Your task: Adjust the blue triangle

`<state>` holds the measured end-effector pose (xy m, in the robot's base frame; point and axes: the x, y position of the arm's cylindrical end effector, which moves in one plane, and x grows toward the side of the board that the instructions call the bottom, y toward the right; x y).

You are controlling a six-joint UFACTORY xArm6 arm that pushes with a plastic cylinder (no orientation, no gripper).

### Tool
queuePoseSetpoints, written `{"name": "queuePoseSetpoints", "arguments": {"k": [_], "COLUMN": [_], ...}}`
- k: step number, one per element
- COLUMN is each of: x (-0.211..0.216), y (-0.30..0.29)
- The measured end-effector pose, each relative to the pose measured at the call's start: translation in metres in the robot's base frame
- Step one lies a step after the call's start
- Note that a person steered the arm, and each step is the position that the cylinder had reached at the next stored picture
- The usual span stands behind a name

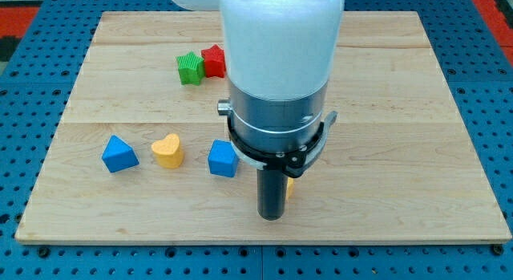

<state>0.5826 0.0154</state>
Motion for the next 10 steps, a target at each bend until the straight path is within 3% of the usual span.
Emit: {"name": "queuePoseSetpoints", "arguments": {"k": [4,5,6,7,10], "x": [-0.027,-0.027,-0.027,-0.034,-0.058], "y": [0.001,-0.053,-0.147,-0.183,-0.212]}}
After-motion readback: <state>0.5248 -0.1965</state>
